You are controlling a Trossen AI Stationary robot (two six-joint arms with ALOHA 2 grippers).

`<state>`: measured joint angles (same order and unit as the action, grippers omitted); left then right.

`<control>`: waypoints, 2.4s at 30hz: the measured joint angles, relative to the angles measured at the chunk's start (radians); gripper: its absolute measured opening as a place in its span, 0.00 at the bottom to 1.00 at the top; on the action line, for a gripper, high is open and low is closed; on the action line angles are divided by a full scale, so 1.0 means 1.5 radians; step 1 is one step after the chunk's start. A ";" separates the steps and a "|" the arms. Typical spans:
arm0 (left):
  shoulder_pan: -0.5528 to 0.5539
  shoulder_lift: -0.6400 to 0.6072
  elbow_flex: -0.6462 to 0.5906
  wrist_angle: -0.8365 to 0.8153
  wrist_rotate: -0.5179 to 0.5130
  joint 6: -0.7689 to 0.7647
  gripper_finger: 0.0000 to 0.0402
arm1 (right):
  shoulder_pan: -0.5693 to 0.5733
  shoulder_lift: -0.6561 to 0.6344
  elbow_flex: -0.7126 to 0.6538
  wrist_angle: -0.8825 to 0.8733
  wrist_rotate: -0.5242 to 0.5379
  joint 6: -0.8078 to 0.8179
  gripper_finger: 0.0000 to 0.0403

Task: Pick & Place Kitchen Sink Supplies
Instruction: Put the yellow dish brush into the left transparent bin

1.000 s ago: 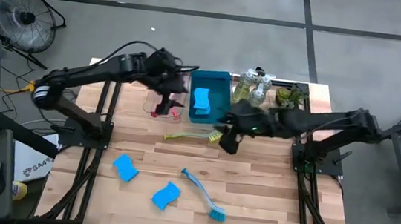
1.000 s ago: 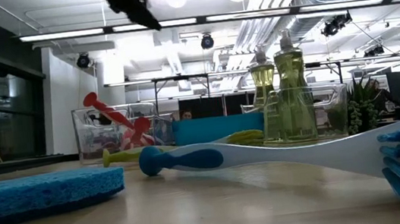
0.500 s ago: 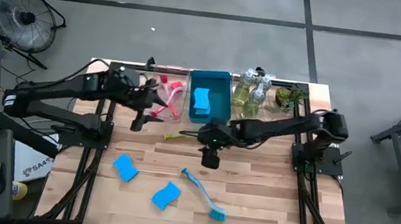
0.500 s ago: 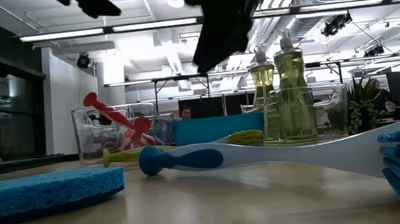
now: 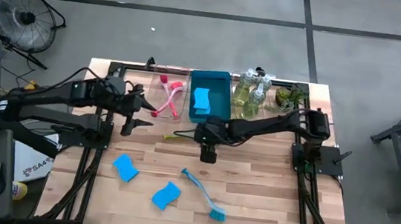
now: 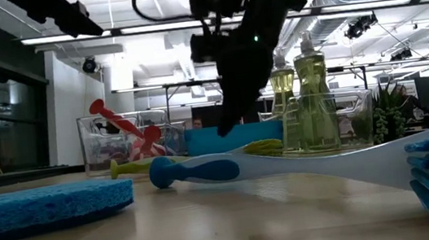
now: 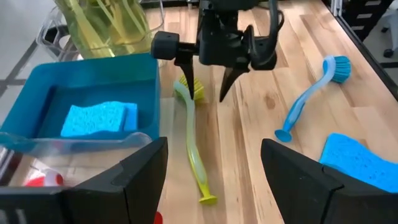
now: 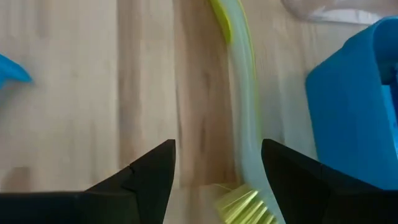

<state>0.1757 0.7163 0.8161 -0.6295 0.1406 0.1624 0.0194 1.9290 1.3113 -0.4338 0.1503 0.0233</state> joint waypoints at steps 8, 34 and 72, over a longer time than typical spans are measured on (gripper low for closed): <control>0.000 -0.024 -0.018 0.000 -0.001 -0.010 0.63 | -0.014 0.033 0.000 0.004 0.022 -0.038 0.58; 0.000 -0.026 -0.018 0.000 -0.003 -0.025 0.63 | 0.010 0.056 0.000 -0.037 -0.012 0.041 0.16; 0.001 0.153 -0.018 0.307 0.332 -0.235 0.63 | 0.195 0.052 0.491 -0.585 0.437 -0.292 0.16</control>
<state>0.1768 0.9465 0.7898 -0.1691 0.6389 -0.1896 0.3120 2.0068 2.0478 -1.3115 0.8057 -0.4140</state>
